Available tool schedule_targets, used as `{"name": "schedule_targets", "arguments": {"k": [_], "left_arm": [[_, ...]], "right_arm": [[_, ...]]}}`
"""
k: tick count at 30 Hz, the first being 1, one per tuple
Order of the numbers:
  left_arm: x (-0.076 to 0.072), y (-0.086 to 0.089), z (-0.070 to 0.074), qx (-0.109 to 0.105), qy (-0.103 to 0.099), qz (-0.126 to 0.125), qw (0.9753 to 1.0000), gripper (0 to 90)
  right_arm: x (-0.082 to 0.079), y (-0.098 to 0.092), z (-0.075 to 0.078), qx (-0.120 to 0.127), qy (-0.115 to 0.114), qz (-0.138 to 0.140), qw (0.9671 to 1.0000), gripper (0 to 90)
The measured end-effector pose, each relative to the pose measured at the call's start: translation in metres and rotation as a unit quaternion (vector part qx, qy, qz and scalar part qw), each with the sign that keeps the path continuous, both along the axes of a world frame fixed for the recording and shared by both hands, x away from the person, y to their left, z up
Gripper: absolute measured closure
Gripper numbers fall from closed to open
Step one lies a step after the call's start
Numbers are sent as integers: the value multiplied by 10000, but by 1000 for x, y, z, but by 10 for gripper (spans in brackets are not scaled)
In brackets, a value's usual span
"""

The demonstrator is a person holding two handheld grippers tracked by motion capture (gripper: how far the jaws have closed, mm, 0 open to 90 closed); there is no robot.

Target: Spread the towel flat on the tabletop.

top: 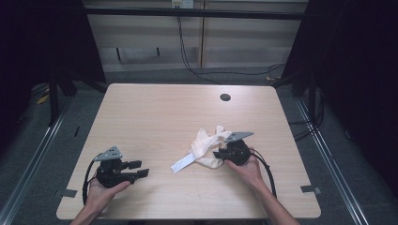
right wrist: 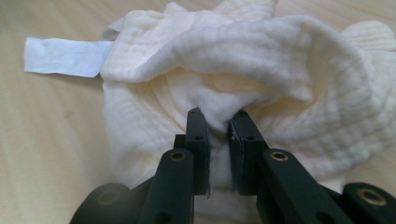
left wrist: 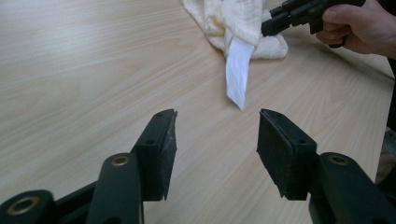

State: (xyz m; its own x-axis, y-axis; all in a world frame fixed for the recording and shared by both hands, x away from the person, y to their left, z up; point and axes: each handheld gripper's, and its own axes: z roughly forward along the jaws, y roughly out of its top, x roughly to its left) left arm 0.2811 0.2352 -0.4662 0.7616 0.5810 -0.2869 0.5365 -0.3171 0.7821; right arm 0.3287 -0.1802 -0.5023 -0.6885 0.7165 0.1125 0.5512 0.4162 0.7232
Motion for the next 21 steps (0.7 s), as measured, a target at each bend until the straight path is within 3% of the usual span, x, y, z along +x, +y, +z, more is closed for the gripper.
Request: {"name": "schedule_targets", "arguments": {"k": [4, 7, 9, 11, 12, 14, 17, 21], "left_arm": [[0, -14, 5, 22, -74, -224, 9997, 531], [0, -23, 6, -16, -32, -398, 9992, 576], [5, -26, 8, -332, 106, -447, 9984, 588], [8, -30, 13, -282, 3, -423, 9987, 602], [12, -35, 16, -338, -30, -457, 9984, 606], [13, -39, 16, -351, -9, -450, 9984, 607], [18, -51, 13, -63, -28, -472, 9989, 620], [23, -67, 9, 25, 18, -656, 9978, 649]], "right_arm": [[-12, 9, 2, -59, 57, 187, 9998, 799], [-20, 14, 1, 126, 154, 271, 9994, 796], [-26, 19, 1, 171, 186, 332, 9991, 784], [-32, 25, 1, 157, 189, 505, 9984, 741], [-37, 29, 5, 163, 206, 567, 9980, 669], [-40, 30, 6, 142, 238, 548, 9981, 641], [-46, 27, 11, 200, 146, 554, 9982, 568], [-51, 11, 26, 361, -32, 430, 9984, 549]]}}
